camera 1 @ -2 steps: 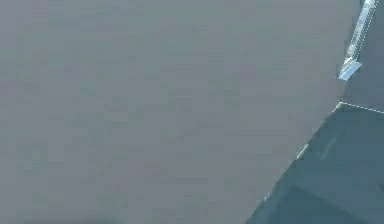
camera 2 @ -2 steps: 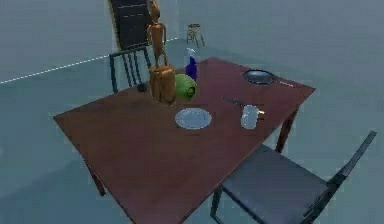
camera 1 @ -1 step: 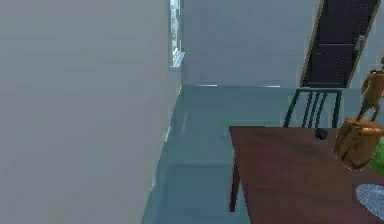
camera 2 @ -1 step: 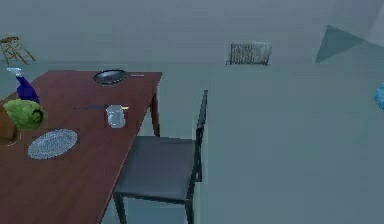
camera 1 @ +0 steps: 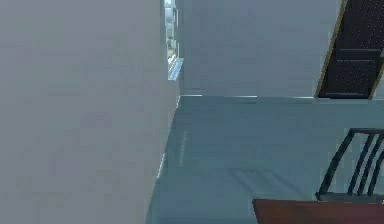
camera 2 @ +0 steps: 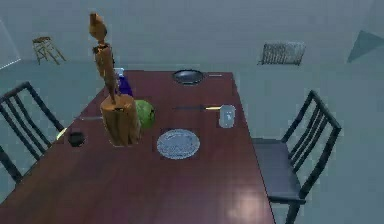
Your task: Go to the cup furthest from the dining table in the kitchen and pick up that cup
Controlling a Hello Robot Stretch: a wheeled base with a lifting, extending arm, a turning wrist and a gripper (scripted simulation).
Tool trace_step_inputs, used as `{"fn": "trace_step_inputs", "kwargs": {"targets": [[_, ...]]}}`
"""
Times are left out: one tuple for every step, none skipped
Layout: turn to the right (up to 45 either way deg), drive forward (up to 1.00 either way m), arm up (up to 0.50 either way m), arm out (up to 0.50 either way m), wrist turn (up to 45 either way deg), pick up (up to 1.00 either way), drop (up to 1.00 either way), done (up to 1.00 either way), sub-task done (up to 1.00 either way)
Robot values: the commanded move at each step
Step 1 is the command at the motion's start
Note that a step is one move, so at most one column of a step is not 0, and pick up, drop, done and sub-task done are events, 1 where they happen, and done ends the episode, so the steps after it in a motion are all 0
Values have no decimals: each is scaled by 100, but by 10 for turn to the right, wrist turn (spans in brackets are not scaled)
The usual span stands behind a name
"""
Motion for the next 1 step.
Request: {"fn": "trace_step_inputs", "kwargs": {"targets": [[450, 0, 0, 0, 0, 0, 0, 0, 0]]}}
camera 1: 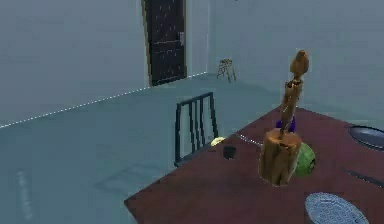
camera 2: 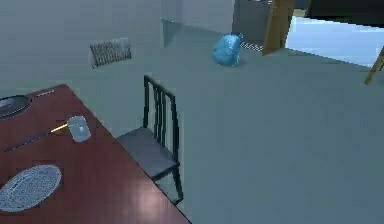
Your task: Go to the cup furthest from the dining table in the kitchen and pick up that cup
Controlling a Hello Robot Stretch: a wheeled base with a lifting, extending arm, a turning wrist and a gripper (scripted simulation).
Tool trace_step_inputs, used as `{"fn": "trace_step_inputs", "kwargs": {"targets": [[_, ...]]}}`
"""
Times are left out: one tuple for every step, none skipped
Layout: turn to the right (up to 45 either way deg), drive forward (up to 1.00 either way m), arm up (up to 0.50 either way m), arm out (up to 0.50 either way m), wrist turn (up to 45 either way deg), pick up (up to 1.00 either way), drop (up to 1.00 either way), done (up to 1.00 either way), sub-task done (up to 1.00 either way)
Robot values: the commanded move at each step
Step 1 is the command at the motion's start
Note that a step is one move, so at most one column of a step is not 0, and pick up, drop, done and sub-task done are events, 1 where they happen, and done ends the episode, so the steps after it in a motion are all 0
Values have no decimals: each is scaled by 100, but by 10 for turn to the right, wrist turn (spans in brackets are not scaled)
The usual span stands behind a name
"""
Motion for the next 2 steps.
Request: {"fn": "trace_step_inputs", "kwargs": {"targets": [[450, 0, 0, 0, 0, 0, 0, 0, 0], [450, 0, 0, 0, 0, 0, 0, 0, 0]]}}
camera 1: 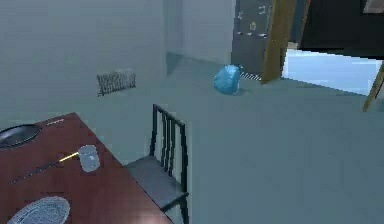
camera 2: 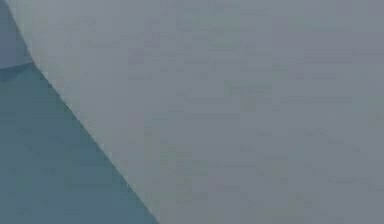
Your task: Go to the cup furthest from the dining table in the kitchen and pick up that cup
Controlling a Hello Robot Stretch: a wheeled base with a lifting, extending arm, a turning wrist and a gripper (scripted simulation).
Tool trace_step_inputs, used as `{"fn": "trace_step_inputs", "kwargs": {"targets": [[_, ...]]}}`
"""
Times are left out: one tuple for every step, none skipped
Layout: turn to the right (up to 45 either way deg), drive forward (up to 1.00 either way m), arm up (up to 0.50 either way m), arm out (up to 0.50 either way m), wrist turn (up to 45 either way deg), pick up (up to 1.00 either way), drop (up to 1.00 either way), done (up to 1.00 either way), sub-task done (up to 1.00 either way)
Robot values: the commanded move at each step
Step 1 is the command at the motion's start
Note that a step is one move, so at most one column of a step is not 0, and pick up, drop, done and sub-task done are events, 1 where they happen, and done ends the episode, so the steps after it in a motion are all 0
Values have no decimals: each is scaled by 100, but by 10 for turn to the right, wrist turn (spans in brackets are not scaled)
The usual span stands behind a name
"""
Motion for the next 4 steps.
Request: {"fn": "trace_step_inputs", "kwargs": {"targets": [[450, 0, 0, 0, 0, 0, 0, 0, 0], [180, 0, 0, 0, 0, 0, 0, 0, 0], [0, 45, 0, 0, 0, 0, 0, 0, 0], [-450, 0, 0, 0, 0, 0, 0, 0, 0]]}}
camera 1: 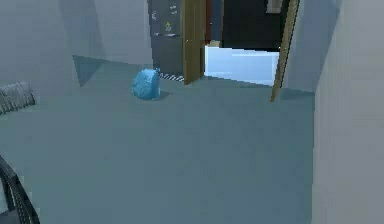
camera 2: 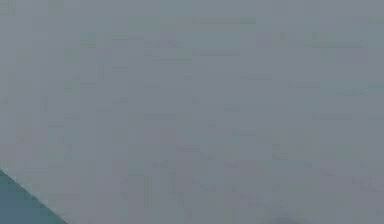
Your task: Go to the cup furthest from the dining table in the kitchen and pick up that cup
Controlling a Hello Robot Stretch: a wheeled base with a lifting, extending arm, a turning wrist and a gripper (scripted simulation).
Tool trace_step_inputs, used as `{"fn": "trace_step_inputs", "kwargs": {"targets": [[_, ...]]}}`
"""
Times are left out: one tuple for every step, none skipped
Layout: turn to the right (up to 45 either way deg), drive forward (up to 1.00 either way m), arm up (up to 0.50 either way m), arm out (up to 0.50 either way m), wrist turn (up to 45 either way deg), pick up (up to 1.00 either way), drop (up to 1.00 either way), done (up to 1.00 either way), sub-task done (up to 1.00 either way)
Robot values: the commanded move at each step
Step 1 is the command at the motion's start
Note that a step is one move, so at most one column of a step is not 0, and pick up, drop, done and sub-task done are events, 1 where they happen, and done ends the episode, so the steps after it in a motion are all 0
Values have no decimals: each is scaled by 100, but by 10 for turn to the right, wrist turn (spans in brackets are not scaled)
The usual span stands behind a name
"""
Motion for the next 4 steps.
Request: {"fn": "trace_step_inputs", "kwargs": {"targets": [[-270, 0, 0, 0, 0, 0, 0, 0, 0], [0, 30, 0, 0, 0, 0, 0, 0, 0], [0, 100, 0, 0, 0, 0, 0, 0, 0], [0, 100, 0, 0, 0, 0, 0, 0, 0]]}}
